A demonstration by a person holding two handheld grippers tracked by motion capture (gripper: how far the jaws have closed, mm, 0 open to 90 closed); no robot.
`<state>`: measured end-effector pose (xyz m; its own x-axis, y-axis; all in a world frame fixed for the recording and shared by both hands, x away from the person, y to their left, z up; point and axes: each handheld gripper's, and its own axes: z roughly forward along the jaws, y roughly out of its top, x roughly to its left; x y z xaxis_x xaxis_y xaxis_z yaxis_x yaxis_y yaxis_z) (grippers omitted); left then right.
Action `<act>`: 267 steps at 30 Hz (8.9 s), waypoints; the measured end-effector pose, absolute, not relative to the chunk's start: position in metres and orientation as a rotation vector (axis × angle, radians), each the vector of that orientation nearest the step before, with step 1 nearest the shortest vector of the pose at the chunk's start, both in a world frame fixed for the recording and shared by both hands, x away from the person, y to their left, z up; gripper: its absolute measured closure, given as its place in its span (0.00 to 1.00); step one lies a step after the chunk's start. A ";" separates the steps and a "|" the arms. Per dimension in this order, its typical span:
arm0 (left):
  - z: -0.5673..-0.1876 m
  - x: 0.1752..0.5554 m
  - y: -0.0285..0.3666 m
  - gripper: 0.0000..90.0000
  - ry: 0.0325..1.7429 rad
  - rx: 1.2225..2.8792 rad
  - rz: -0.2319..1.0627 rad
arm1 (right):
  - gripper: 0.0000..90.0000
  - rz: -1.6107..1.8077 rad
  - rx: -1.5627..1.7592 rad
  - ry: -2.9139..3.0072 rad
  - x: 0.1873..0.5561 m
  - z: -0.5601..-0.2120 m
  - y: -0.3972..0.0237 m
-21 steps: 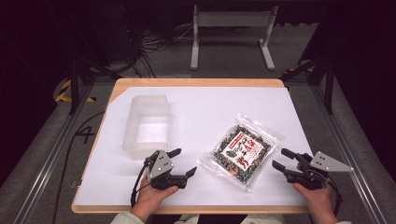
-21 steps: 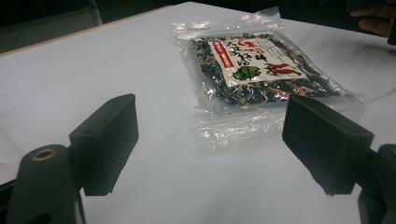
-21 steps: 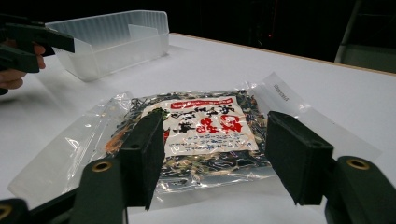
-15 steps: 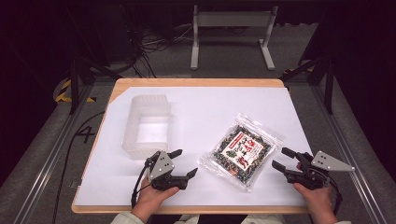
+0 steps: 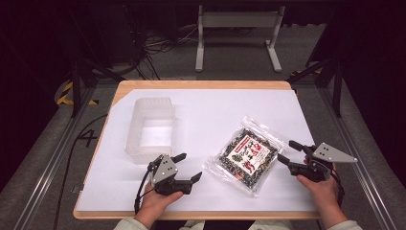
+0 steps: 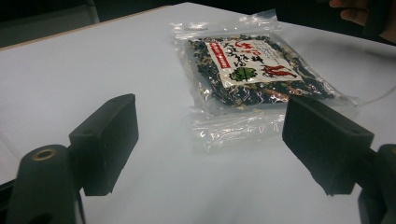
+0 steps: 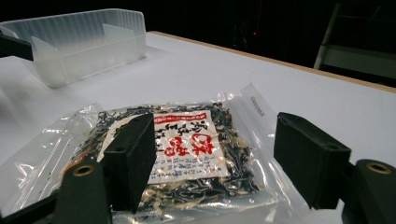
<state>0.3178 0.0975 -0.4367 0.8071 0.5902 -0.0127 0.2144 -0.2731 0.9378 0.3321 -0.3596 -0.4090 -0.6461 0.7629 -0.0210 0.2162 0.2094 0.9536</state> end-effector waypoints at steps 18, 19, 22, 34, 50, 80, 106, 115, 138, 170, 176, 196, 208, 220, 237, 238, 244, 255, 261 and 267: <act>-0.438 0.317 0.096 0.21 0.614 1.856 0.404 | 0.30 1.447 0.964 2.027 0.370 -0.396 -0.357; -0.438 0.317 0.096 0.21 0.614 1.856 0.403 | 0.31 1.450 0.976 2.025 0.373 -0.397 -0.357; -0.438 0.317 0.096 0.21 0.610 1.855 0.404 | 0.30 1.449 1.008 2.031 0.377 -0.399 -0.357; -0.439 0.319 0.095 0.17 0.697 1.909 0.461 | 0.30 1.363 1.127 2.042 0.384 -0.413 -0.365; -0.440 0.317 0.092 0.18 0.648 1.926 0.457 | 0.19 1.272 1.302 2.058 0.398 -0.431 -0.379; -0.440 0.316 0.090 0.19 0.635 1.938 0.455 | 0.36 1.214 1.337 2.255 0.409 -0.442 -0.370; -0.440 0.316 0.083 0.22 0.605 1.958 0.431 | 0.77 1.258 1.378 2.260 0.405 -0.439 -0.372; -0.438 0.318 0.079 0.22 0.611 1.940 0.453 | 0.92 1.227 1.369 2.252 0.404 -0.436 -0.371; -0.393 0.346 0.062 0.25 0.616 1.866 0.380 | 1.00 1.350 1.103 2.105 0.374 -0.360 -0.359; -0.359 0.369 0.052 0.19 0.580 1.797 0.377 | 1.00 1.515 0.631 2.021 0.317 -0.276 -0.319; -0.356 0.370 0.051 0.15 0.573 1.781 0.368 | 1.00 1.524 0.594 2.023 0.314 -0.272 -0.313; -0.339 0.366 0.043 0.19 0.482 1.745 0.294 | 1.00 1.605 0.447 2.052 0.302 -0.263 -0.291; -0.336 0.363 0.047 0.30 0.422 1.733 0.269 | 1.00 1.669 0.434 2.036 0.307 -0.265 -0.287; -0.335 0.361 0.047 0.54 0.378 1.771 0.205 | 1.00 1.682 0.476 2.016 0.311 -0.269 -0.289; -0.329 0.353 0.046 0.78 0.299 1.779 0.147 | 0.94 1.669 0.566 1.973 0.319 -0.274 -0.296; -0.328 0.353 0.046 0.79 0.291 1.777 0.153 | 0.92 1.674 0.573 1.973 0.320 -0.275 -0.297; -0.322 0.350 0.049 0.80 0.276 1.775 0.168 | 0.75 1.668 0.588 1.952 0.322 -0.274 -0.297; -0.313 0.352 0.062 0.80 0.320 1.750 0.209 | 0.58 1.634 0.660 1.961 0.327 -0.274 -0.308; -0.307 0.354 0.070 0.80 0.338 1.727 0.234 | 0.58 1.613 0.684 1.964 0.330 -0.276 -0.312; -0.299 0.361 0.085 0.80 0.384 1.696 0.258 | 0.58 1.592 0.712 1.990 0.335 -0.280 -0.313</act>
